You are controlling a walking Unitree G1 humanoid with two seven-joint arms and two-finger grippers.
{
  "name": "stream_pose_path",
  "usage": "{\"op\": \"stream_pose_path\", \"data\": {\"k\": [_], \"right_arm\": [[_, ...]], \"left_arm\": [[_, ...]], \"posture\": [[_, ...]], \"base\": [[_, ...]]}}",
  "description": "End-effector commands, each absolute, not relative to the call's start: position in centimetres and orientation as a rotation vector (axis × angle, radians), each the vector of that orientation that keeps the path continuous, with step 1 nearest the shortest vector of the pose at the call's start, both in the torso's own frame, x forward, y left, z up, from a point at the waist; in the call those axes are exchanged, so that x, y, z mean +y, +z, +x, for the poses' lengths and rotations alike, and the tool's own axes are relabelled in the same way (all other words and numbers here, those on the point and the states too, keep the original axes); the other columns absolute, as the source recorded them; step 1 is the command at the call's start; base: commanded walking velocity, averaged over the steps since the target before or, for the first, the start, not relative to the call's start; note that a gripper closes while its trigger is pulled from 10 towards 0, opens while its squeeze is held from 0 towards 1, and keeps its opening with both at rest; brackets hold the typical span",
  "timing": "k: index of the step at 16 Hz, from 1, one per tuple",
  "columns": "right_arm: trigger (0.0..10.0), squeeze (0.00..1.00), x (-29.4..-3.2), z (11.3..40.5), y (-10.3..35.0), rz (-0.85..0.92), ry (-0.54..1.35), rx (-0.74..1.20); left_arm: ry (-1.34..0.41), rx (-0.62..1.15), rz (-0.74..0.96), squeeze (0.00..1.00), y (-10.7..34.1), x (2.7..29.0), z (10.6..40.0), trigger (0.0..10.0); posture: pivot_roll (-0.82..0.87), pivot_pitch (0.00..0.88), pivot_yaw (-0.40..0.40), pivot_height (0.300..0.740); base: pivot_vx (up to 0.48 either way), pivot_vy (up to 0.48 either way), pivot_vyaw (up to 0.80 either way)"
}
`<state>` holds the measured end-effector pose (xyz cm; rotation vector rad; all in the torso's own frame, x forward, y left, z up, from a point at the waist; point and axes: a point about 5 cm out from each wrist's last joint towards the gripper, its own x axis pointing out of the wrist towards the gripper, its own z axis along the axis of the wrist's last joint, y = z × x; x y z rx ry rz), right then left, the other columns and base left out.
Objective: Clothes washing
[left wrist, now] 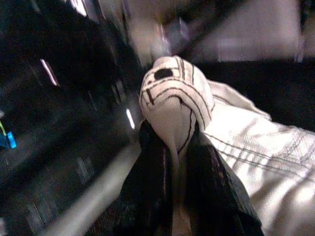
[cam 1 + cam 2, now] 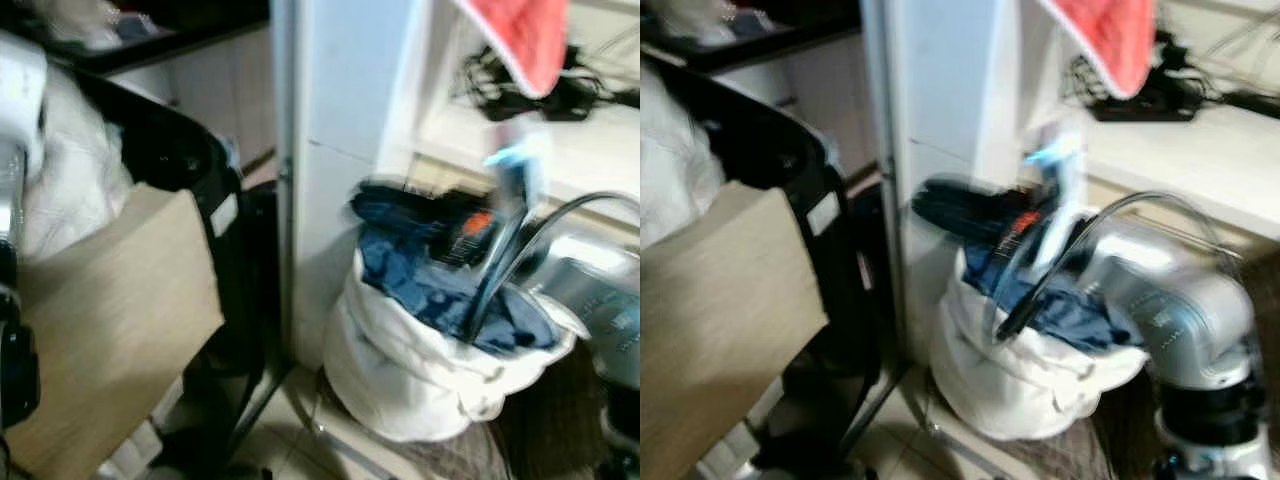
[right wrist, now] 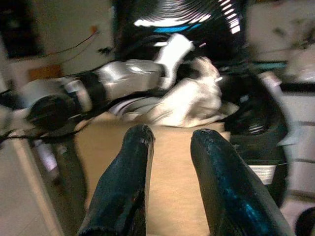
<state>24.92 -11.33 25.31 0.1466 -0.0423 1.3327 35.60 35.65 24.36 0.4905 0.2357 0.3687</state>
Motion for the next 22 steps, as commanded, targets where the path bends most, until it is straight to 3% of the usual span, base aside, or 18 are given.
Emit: {"op": "stream_pose_path", "data": {"k": [1,2,3,8,13,14,17,19,20,21,22], "right_arm": [[10.0,0.00,-10.8,24.4,25.1,0.120,1.359,-0.019],[10.0,0.00,-10.6,24.3,24.9,0.121,1.366,-0.011],[10.0,0.00,-10.5,24.2,24.6,0.113,1.370,0.007],[10.0,0.00,-10.7,24.6,24.3,0.090,1.328,0.025],[10.0,0.00,-12.9,28.1,23.7,0.028,0.986,0.018],[10.0,0.00,-14.4,29.5,23.2,0.015,0.827,0.047],[10.0,0.00,-18.1,31.2,22.1,-0.029,0.559,0.097],[10.0,0.00,-20.8,31.6,20.5,-0.077,0.409,0.184],[10.0,0.69,-21.7,31.7,19.6,-0.106,0.372,0.220],[10.0,1.00,-23.1,31.9,17.9,-0.136,0.325,0.285],[10.0,1.00,-23.6,31.9,17.2,-0.135,0.314,0.305]], "left_arm": [[0.432,0.278,0.476,0.00,24.3,37.1,34.8,10.0],[0.448,0.321,0.466,0.67,23.2,37.7,34.3,10.0],[0.469,0.405,0.445,1.00,21.3,39.0,33.1,10.0],[0.512,0.424,0.430,1.00,21.8,40.6,31.8,10.0],[0.640,0.106,0.535,1.00,26.5,40.7,32.4,10.0],[0.621,0.019,0.535,0.00,27.6,40.1,32.7,10.0],[0.628,-0.144,0.574,0.00,30.4,39.4,32.8,10.0],[0.039,-0.163,0.378,0.00,28.6,33.2,35.5,10.0],[-0.138,-0.151,0.384,0.00,27.5,30.9,35.6,10.0],[-0.437,-0.126,0.340,0.00,24.9,26.6,35.0,10.0],[-0.513,-0.117,0.306,0.00,24.0,25.2,34.6,10.0]], "posture": [[-0.07,0.000,0.020,0.740],[-0.06,0.000,0.017,0.740],[-0.06,0.000,0.016,0.740],[-0.06,0.000,0.011,0.740],[-0.06,0.000,0.014,0.740],[-0.06,0.000,0.013,0.740],[-0.06,0.000,0.010,0.740],[-0.06,0.000,0.006,0.740],[-0.06,0.000,0.006,0.740],[-0.07,0.000,0.020,0.740],[-0.07,0.000,0.020,0.740]], "base": [[0.000,0.000,0.00],[0.000,0.000,0.00],[0.000,0.000,0.00],[0.000,0.000,0.00],[0.000,0.000,0.00],[0.000,0.000,0.00],[0.000,0.000,0.00],[0.000,0.000,0.00],[0.000,0.000,0.00],[0.000,0.000,0.00],[0.000,0.000,0.00]]}}
